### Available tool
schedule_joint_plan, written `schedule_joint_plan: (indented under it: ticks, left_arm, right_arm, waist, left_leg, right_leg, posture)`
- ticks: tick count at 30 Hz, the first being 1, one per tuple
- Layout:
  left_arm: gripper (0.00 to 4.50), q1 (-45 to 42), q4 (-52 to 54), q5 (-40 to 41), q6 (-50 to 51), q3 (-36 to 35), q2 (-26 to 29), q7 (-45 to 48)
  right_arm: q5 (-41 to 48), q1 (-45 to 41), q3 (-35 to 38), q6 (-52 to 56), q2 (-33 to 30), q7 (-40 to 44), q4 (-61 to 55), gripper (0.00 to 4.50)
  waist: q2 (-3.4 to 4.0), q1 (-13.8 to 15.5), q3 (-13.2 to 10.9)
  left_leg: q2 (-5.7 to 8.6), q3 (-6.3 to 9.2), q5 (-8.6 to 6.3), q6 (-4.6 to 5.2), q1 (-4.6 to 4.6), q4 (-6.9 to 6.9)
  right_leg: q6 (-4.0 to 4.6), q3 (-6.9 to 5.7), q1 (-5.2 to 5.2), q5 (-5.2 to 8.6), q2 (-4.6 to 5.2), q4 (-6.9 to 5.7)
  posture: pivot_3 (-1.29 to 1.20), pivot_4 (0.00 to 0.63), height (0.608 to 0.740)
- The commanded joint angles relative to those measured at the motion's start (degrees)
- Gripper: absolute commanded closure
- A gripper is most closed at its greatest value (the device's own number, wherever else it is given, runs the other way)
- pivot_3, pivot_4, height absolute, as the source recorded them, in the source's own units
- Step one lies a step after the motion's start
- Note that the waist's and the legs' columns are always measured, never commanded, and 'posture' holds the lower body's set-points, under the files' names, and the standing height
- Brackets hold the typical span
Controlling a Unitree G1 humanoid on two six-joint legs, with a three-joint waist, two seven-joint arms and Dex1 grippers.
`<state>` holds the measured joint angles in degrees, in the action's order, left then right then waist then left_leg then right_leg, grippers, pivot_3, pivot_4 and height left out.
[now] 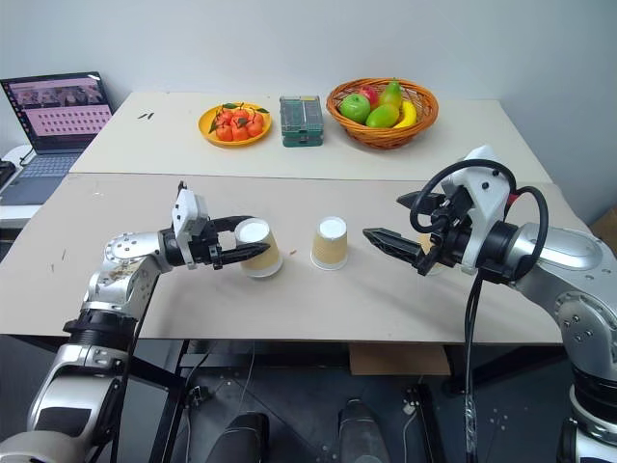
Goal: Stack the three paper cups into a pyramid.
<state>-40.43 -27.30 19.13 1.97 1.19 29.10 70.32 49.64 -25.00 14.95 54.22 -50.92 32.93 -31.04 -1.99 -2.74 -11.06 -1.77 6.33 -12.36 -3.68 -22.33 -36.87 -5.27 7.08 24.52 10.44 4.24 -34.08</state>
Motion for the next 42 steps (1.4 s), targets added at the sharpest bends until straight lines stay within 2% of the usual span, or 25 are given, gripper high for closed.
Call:
schedule_joint_plan:
  ticks: [1,7,13,24,35,36,38,39,42]
  left_arm:
    - [1.94,-5.9,-7.1,-0.5,-3.6,0.0,-2.2,2.7]
    - [1.94,-14.3,-23.1,-4.9,-11.5,0.7,-6.2,4.2]
    - [1.94,-19.2,-32.6,-8.3,-17.5,0.7,-8.8,4.5]
    - [1.94,-22.1,-38.4,-11.3,-20.3,0.2,-13.1,3.1]
    - [1.94,-22.5,-39.5,-12.4,-20.7,-1.0,-13.4,2.6]
    - [0.93,-22.5,-39.5,-12.4,-20.7,-1.1,-13.4,2.5]
    - [0.32,-22.4,-39.5,-12.3,-20.5,-1.3,-13.4,2.4]
    - [0.08,-22.4,-39.5,-12.3,-20.2,-1.3,-13.4,2.6]
    - [0.08,-22.1,-39.4,-12.2,-20.0,-1.4,-13.6,2.8]
  right_arm:
    - [1.0,-0.4,2.5,-0.1,-0.2,-0.8,-1.6,0.0]
    - [1.8,0.1,3.3,0.2,-0.9,-1.8,-2.2,0.0]
    - [2.8,1.1,4.7,1.1,-1.1,-3.2,-3.5,0.0]
    - [4.1,1.5,5.1,1.4,-1.2,-5.2,-4.3,0.0]
    - [4.3,1.2,5.0,1.2,-1.8,-5.9,-4.4,0.0]
    - [4.3,1.2,4.9,1.2,-1.7,-6.0,-4.4,0.0]
    - [4.3,1.0,4.7,1.2,-1.6,-6.1,-4.4,0.0]
    - [4.2,1.0,4.6,1.2,-1.6,-6.1,-4.4,0.0]
    - [4.0,1.2,5.0,1.2,-2.2,-5.8,-4.4,0.0]
  waist:
    - [0.0,0.3,0.0]
    - [0.0,0.3,0.0]
    - [0.0,0.1,0.0]
    - [0.0,0.2,0.0]
    - [0.0,0.2,0.0]
    - [0.0,0.2,0.0]
    - [0.0,0.2,0.0]
    - [0.0,0.2,0.0]
    - [0.0,0.2,0.0]
  left_leg:
    - [0.01,0.0,0.0,0.0,0.0,0.0]
    - [0.01,0.0,-0.02,0.03,-0.12,0.03]
    - [0.02,0.0,-0.04,0.08,-0.13,0.08]
    - [0.02,0.0,-0.04,0.07,-0.11,0.07]
    - [0.02,0.0,-0.04,0.07,-0.1,0.07]
    - [0.02,0.0,-0.04,0.07,-0.1,0.07]
    - [0.02,0.0,-0.04,0.07,-0.1,0.07]
    - [0.02,0.0,-0.04,0.07,-0.11,0.07]
    - [0.02,0.0,-0.04,0.07,-0.1,0.07]
  right_leg:
    - [0.0,0.0,-0.01,0.0,0.0,0.0]
    - [-0.36,-0.02,0.0,-0.16,0.01,0.06]
    - [-0.37,0.0,0.02,-0.14,0.01,0.05]
    - [-0.39,0.0,0.01,-0.14,0.01,0.02]
    - [-0.39,0.01,0.01,-0.14,0.01,0.0]
    - [-0.39,0.01,0.01,-0.14,0.01,0.0]
    - [-0.39,0.01,0.01,-0.14,0.01,0.01]
    - [-0.39,0.01,0.01,-0.14,0.01,0.01]
    - [-0.39,0.01,0.01,-0.14,0.01,0.01]
  posture:
    - [0.0,0.15,0.74]
    - [0.0,0.15,0.74]
    - [0.0,0.15,0.74]
    - [0.0,0.15,0.74]
    - [0.0,0.15,0.74]
    - [0.0,0.15,0.74]
    - [0.0,0.15,0.74]
    - [0.0,0.15,0.74]
    - [0.0,0.15,0.74]
